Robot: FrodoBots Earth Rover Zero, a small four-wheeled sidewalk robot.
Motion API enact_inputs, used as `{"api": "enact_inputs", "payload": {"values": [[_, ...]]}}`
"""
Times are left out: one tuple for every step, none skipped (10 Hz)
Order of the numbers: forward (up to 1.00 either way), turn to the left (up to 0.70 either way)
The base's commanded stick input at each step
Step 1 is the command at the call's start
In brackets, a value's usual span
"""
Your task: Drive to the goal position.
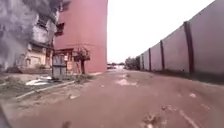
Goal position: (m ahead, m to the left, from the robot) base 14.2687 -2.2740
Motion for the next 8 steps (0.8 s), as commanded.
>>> {"api": "enact_inputs", "payload": {"values": [[0.70, 0.03], [0.70, -0.35], [0.70, -0.35], [0.70, -0.35], [0.70, -0.35], [0.70, -0.35], [0.70, -0.35], [0.70, -0.35]]}}
